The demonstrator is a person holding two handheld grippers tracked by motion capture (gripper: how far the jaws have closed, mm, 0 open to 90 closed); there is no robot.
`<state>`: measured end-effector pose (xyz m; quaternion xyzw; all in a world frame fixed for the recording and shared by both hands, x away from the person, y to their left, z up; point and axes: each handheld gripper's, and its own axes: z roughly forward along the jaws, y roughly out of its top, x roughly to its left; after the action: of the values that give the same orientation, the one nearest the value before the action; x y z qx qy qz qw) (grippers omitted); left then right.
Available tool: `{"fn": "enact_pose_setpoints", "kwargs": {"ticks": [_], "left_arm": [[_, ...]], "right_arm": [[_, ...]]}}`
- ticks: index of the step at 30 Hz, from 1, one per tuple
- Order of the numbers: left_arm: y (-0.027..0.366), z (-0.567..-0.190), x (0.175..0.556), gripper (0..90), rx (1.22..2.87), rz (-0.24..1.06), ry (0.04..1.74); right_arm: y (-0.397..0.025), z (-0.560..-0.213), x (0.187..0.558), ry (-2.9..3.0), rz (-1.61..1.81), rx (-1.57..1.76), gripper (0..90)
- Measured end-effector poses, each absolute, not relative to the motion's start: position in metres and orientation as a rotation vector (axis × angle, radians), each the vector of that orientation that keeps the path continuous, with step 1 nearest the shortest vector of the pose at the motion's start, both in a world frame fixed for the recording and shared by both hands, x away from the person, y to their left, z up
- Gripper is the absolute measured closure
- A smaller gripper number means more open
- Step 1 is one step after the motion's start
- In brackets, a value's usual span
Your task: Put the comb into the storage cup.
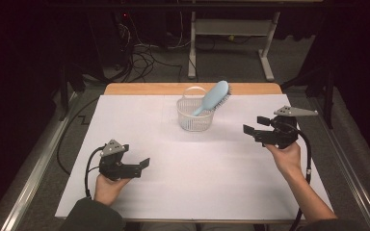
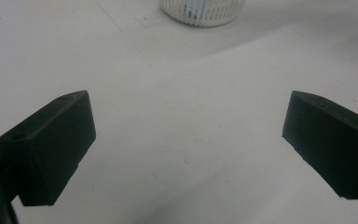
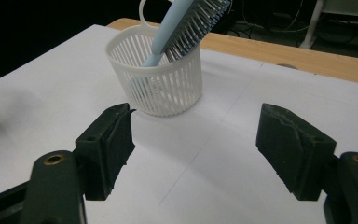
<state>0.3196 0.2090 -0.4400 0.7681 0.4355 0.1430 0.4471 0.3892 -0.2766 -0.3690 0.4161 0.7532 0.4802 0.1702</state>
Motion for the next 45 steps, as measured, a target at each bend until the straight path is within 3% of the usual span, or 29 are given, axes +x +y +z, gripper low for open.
{"fn": "enact_pose_setpoints", "kwargs": {"ticks": [45], "left_arm": [[0.209,-0.439,0.319,1.6,1.895,0.358,1.079]], "right_arm": [[-0.299,-0.383,0.370,2.084,1.393,1.218,25.4]]}}
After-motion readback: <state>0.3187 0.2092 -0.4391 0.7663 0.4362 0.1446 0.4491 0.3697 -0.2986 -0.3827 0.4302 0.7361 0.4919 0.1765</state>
